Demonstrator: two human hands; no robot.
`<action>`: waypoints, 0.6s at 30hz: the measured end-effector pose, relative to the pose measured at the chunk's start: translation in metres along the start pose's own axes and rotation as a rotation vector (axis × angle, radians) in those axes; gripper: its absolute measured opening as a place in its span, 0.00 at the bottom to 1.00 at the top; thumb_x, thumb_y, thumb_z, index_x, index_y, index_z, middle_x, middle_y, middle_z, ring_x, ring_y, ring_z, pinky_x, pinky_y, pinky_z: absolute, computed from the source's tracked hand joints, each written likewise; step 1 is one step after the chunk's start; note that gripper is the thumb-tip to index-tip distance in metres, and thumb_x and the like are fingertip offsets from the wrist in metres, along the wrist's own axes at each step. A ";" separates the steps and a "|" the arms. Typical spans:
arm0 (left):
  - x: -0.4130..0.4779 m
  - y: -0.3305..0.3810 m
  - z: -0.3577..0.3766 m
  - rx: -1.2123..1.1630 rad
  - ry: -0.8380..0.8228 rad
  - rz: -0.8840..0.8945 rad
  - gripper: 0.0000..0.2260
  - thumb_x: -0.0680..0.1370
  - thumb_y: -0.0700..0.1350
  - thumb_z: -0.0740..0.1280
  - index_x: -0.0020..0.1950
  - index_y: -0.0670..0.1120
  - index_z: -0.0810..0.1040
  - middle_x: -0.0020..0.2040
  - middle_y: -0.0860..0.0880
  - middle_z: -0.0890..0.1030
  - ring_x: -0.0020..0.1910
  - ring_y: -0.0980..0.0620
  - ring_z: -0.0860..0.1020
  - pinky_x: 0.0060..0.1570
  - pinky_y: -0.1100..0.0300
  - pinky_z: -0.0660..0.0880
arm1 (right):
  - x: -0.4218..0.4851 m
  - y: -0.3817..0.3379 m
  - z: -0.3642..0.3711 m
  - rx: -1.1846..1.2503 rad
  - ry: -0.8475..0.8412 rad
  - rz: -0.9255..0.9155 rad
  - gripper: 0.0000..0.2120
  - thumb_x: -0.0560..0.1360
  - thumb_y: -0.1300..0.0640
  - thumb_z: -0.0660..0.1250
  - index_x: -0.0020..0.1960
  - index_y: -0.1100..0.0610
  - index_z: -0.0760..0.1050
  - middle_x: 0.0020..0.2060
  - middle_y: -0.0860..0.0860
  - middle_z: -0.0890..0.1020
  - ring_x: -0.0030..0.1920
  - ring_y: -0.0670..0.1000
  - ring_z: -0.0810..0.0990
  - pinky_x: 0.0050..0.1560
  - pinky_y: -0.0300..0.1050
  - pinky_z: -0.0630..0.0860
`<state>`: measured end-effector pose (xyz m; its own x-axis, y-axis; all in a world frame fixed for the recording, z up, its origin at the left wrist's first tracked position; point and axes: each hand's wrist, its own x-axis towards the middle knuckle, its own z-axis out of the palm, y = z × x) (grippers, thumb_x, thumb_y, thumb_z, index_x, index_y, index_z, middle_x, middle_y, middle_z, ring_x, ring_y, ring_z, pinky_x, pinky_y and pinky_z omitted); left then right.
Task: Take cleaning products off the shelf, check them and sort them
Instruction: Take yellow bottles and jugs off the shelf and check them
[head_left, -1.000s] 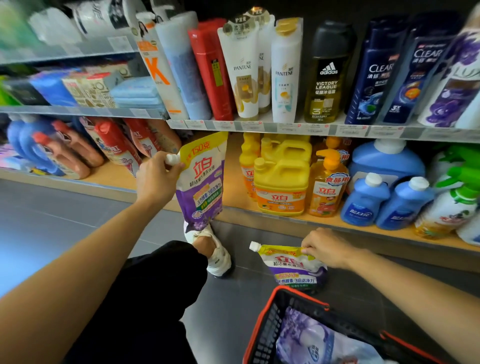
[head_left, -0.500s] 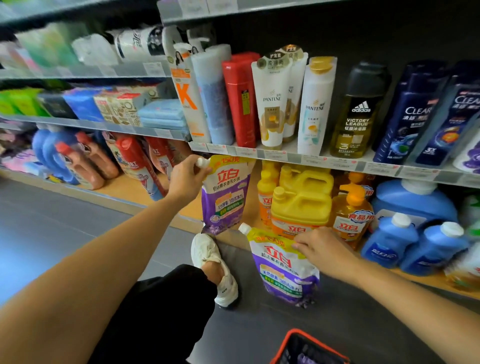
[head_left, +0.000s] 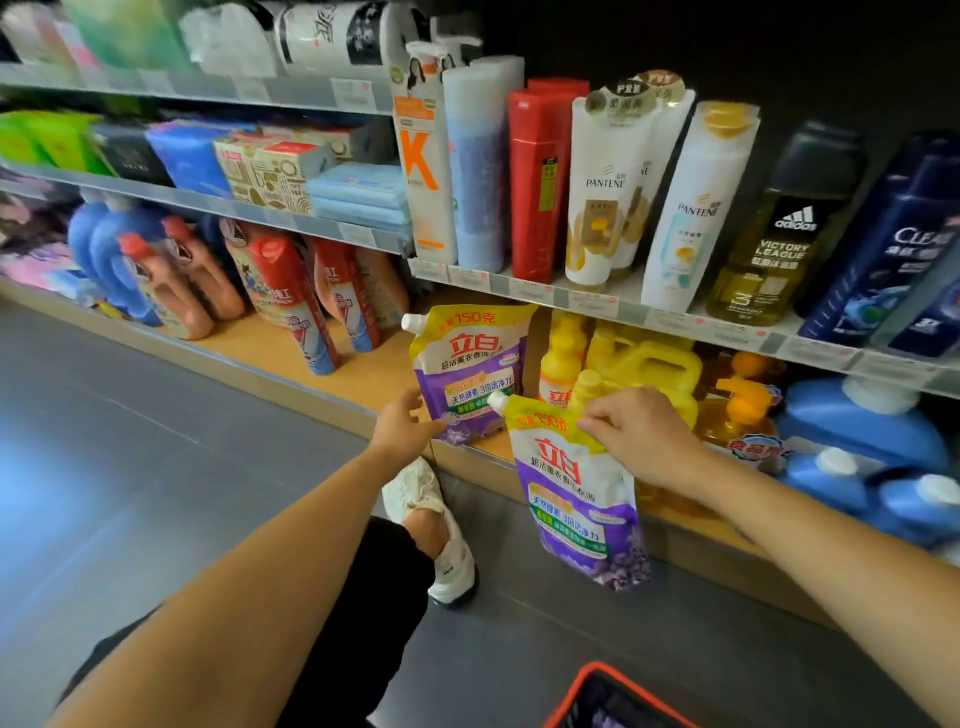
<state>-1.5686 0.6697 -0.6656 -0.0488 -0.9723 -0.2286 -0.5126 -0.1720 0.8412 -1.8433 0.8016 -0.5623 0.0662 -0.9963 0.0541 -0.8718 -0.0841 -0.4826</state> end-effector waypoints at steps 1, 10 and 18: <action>-0.002 -0.003 0.005 -0.003 -0.016 0.001 0.30 0.76 0.43 0.76 0.75 0.47 0.69 0.69 0.46 0.75 0.60 0.48 0.76 0.55 0.52 0.76 | 0.005 -0.004 -0.004 0.002 0.003 -0.008 0.20 0.81 0.54 0.66 0.31 0.57 0.74 0.25 0.46 0.73 0.29 0.44 0.72 0.31 0.35 0.60; 0.006 -0.029 0.036 -0.340 -0.183 0.010 0.42 0.73 0.21 0.64 0.79 0.52 0.59 0.65 0.47 0.79 0.64 0.46 0.77 0.50 0.56 0.79 | 0.082 -0.043 -0.029 -0.033 0.099 -0.139 0.11 0.79 0.58 0.67 0.43 0.63 0.84 0.38 0.56 0.85 0.41 0.54 0.81 0.44 0.48 0.72; 0.035 -0.040 0.023 -0.327 -0.193 0.022 0.44 0.72 0.33 0.77 0.81 0.53 0.60 0.67 0.53 0.76 0.65 0.50 0.73 0.66 0.54 0.72 | 0.128 -0.048 -0.017 -0.068 0.232 -0.157 0.14 0.79 0.56 0.67 0.39 0.65 0.82 0.36 0.59 0.83 0.41 0.58 0.80 0.41 0.49 0.69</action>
<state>-1.5692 0.6466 -0.7189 -0.2334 -0.9340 -0.2705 -0.2104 -0.2230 0.9518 -1.8010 0.6780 -0.5176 0.0967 -0.9406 0.3255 -0.8906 -0.2278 -0.3936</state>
